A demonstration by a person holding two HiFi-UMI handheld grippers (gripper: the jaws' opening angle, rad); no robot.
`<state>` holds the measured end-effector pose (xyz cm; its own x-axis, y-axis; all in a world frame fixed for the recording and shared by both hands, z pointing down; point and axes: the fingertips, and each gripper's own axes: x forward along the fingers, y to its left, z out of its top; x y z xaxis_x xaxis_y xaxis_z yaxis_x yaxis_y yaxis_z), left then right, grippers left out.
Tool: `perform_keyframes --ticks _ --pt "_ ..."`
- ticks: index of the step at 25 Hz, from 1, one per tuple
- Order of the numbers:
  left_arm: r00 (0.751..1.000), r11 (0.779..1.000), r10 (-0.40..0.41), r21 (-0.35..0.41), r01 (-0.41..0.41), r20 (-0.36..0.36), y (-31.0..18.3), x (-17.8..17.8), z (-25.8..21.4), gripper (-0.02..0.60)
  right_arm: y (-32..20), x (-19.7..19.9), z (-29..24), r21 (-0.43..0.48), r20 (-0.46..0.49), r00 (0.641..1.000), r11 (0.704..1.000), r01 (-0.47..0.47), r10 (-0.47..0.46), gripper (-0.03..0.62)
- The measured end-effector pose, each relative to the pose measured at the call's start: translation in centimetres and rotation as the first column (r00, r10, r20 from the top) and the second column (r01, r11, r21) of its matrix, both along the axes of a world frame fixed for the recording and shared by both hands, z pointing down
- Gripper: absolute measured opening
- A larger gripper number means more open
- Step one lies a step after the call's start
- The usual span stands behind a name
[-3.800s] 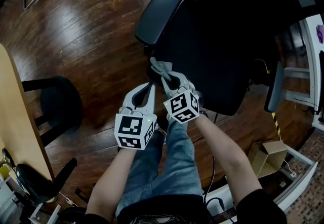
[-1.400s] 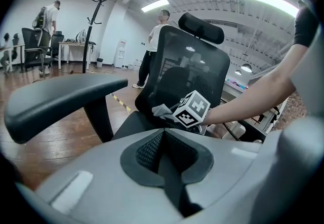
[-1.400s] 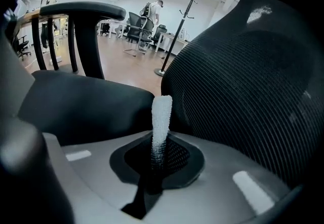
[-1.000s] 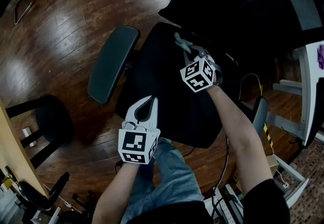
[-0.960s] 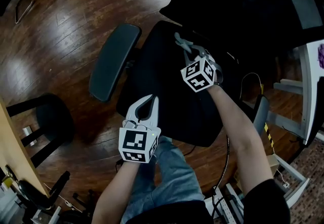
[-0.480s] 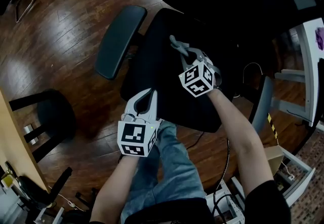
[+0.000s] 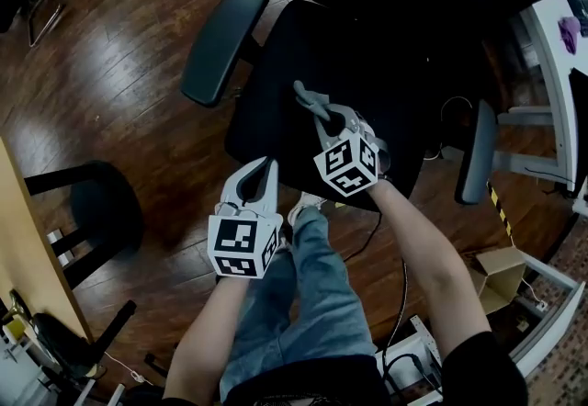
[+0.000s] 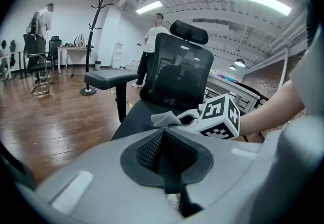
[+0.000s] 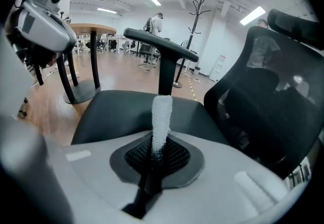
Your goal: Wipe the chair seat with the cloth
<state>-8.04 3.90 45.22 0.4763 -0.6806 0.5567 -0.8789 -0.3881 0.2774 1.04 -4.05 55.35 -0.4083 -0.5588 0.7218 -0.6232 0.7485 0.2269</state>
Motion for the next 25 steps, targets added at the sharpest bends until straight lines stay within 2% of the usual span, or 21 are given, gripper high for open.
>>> perform_keyframes --ticks 16,25 --pt "1.0 1.0 0.021 0.021 -0.021 -0.004 5.0 -2.1 -0.5 0.005 14.8 -7.0 0.2 -0.075 0.12 0.993 0.997 -0.002 0.011 0.009" --pt "0.999 0.999 0.041 0.008 -0.041 -0.011 6.5 -1.7 0.0 0.005 18.8 -8.4 1.4 -0.126 0.13 0.991 0.992 0.008 0.009 0.009"
